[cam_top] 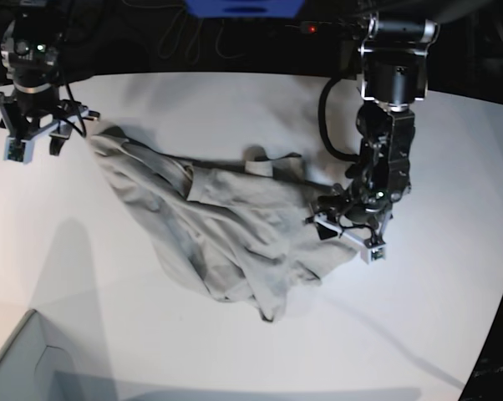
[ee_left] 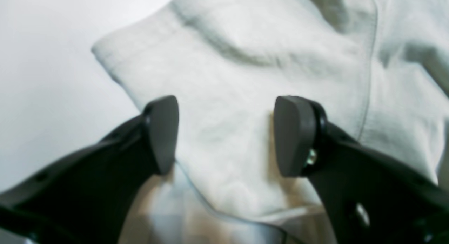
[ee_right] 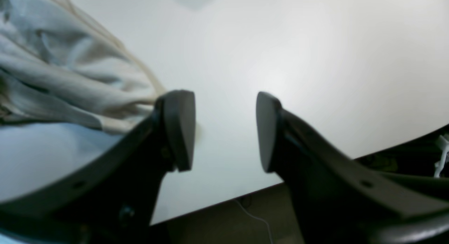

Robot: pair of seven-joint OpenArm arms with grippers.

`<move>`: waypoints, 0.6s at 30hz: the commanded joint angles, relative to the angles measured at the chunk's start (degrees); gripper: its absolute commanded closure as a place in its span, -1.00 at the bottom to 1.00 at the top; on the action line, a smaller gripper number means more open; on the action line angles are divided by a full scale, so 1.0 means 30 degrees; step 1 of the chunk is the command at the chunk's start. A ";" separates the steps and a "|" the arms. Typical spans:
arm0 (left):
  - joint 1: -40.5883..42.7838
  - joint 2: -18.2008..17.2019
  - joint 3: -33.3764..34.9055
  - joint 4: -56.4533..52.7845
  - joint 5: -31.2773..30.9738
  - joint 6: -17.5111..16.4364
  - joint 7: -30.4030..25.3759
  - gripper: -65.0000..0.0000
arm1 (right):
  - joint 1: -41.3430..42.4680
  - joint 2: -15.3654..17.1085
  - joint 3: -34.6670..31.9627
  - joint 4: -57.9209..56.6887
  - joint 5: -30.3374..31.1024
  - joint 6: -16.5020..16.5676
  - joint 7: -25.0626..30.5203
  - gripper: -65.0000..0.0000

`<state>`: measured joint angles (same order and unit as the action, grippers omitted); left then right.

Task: Layout the t-shirt on the table in an organized manner, then fold the t-shirt properly
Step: 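Pull the grasped shirt apart with both grippers, spreading it out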

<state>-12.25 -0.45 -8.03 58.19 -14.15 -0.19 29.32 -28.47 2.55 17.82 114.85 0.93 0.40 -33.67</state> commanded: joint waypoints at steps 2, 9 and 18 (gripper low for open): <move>-0.0239 -0.0217 -0.0004 -0.0189 -0.0044 0.0018 -0.0059 -0.22 | -0.0049 0.0133 0.0051 0.0355 -0.0061 0.0026 0.0425 0.13; -0.0356 -0.0276 -0.0004 -0.1772 -0.0044 0.0135 -0.0059 1.00 | -0.0049 0.0133 0.0051 0.0355 -0.0061 0.0026 0.0425 0.13; 0.2897 -0.0334 -0.2846 0.6521 -0.0044 0.0164 0.0175 0.99 | -0.0078 0.0133 0.0051 0.0355 -0.0061 0.0026 0.0425 0.13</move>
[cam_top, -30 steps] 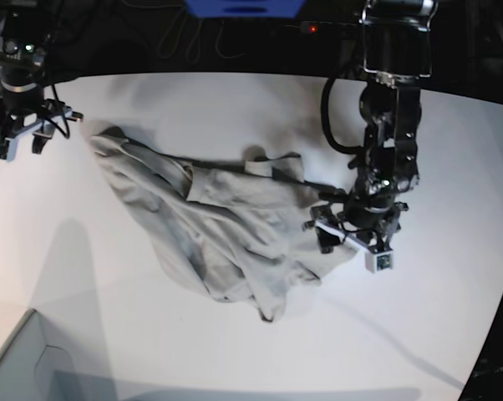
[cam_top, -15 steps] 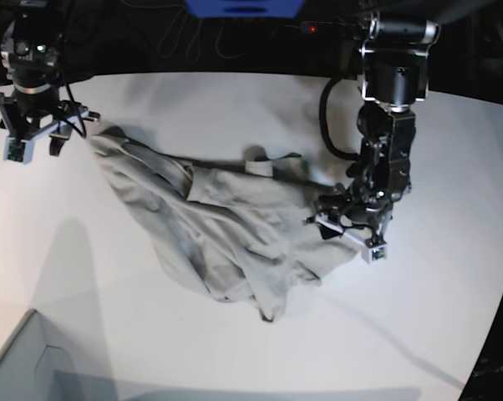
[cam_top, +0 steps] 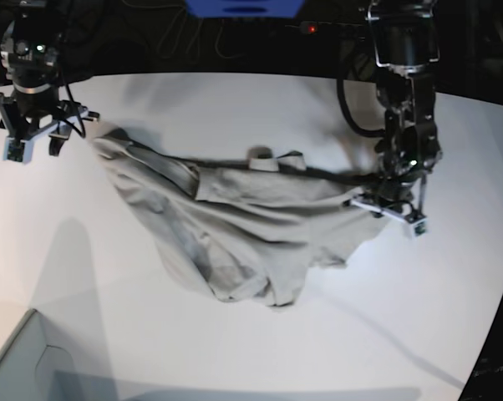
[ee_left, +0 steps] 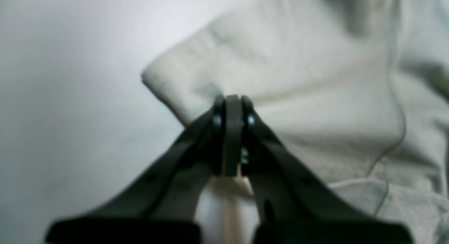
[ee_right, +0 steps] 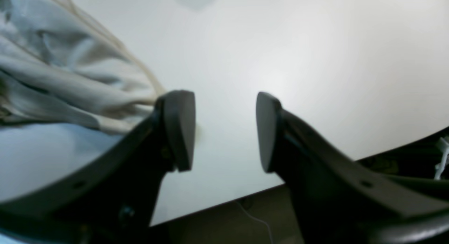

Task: Layout the t-shirt on the table in an organized manner, then fold the t-shirt properly
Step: 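Pull the grasped shirt apart with both grippers, spreading it out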

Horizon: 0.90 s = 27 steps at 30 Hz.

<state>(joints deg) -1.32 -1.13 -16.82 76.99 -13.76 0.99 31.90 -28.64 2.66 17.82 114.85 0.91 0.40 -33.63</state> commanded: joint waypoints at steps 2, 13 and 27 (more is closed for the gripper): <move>0.0514 0.0038 -0.0240 0.2952 -0.0176 -0.0229 -0.0685 0.99 | -0.0020 0.0096 0.0051 0.0355 -0.0053 0.0026 0.0410 0.13; 0.6697 -0.0050 -0.2145 0.9369 -0.3194 -0.0375 -0.0773 0.99 | -0.0079 0.0184 -0.0740 0.0355 -0.0053 0.0026 0.0410 0.13; 0.6785 -0.0079 -0.4958 0.9311 -0.3575 -0.0405 -0.0685 0.99 | 0.1006 0.0770 -0.6806 -0.3689 -0.0112 0.0026 0.0440 0.01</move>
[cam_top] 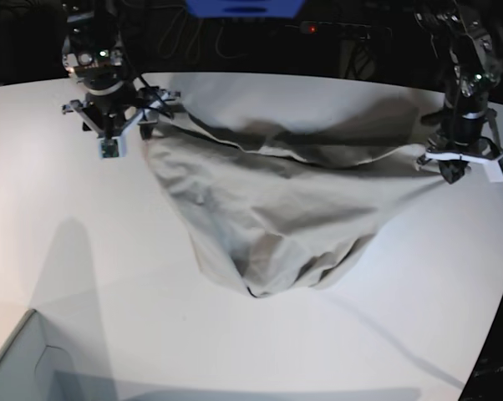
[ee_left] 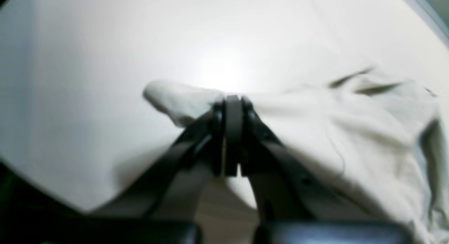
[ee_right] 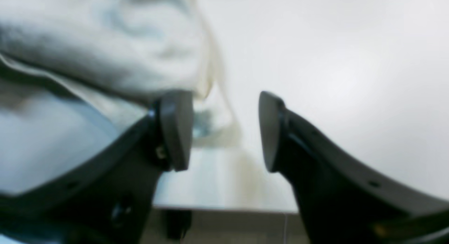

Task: Layout the t-shirt on the table in an organized manner, then fold the t-shirt properly
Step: 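Pull the grasped shirt apart with both grippers, spreading it out, then lift the shirt high with both grippers and shake it out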

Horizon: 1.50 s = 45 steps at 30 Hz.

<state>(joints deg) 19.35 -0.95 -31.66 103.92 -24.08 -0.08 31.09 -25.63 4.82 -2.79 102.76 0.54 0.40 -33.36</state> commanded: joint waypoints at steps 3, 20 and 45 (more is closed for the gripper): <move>-0.0019 -0.0225 -0.0304 0.0335 -0.0136 -0.0077 -0.0415 0.99 | 0.0264 -0.0390 -0.0023 -0.0275 0.0012 0.0026 0.0352 -0.09; 0.0010 -0.0225 -0.0275 0.0335 -0.0195 -0.0077 -0.0415 0.99 | 0.3400 -0.0361 -0.2426 -0.4788 -0.0017 0.0026 0.0264 0.66; -1.0100 -0.0753 0.1249 0.3793 -0.0312 0.0128 -0.0415 0.99 | 2.0835 0.1163 -0.2807 -0.3030 -0.0017 0.3103 -0.3281 1.00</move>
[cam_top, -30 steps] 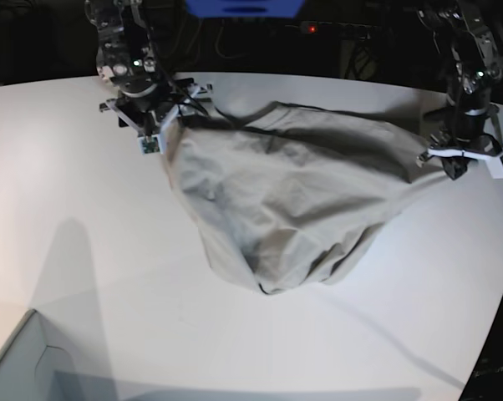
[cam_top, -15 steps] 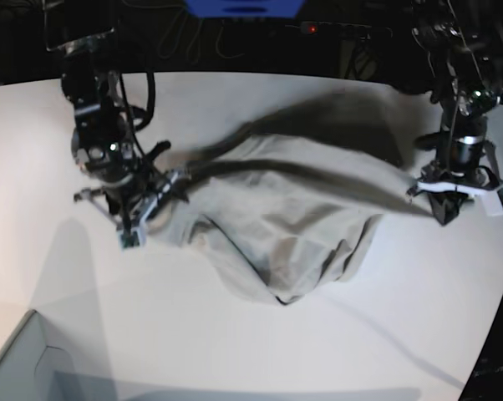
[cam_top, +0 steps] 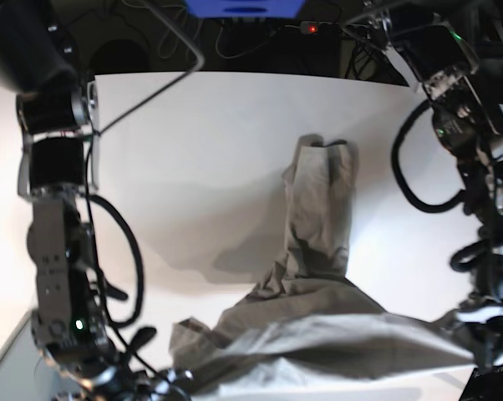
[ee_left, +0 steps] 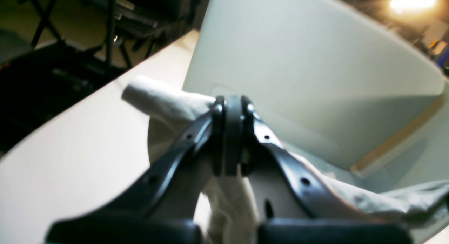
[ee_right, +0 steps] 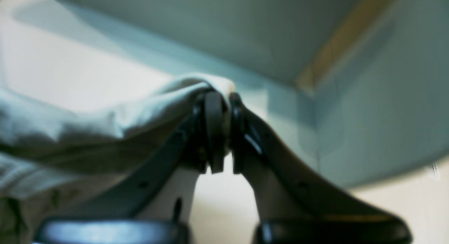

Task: Layout the t-shirt on the table in an organized manner, then fold the t-shirt properly
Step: 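Lift the shirt high with both grippers and shake it out, then lower the shirt onto the table, stretching it between both grippers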

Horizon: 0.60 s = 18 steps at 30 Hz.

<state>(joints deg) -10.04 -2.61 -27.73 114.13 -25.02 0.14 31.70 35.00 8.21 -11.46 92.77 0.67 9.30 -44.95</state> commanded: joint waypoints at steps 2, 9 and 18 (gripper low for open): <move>-0.0330 -0.0404 -0.1000 0.0654 0.0001 0.0055 -0.0707 0.99 | 0.1709 -0.0318 -0.0794 0.0065 -0.0061 0.0167 0.0609 1.00; -0.1004 -0.1957 -0.3901 0.0654 -0.0614 0.0055 -0.0678 0.99 | 0.4581 -0.2575 -0.3138 -0.2631 -0.0061 0.0167 0.2602 1.00; -0.3436 -0.5855 -0.4722 0.0625 -0.2665 0.0085 -0.0619 0.99 | 0.8947 -0.4509 -0.3256 -0.5913 -0.0090 0.0167 0.4038 1.00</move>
<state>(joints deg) -19.14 -19.33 -41.82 115.13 -32.69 0.47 31.48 59.42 -4.99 -21.56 74.17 0.62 9.65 -34.85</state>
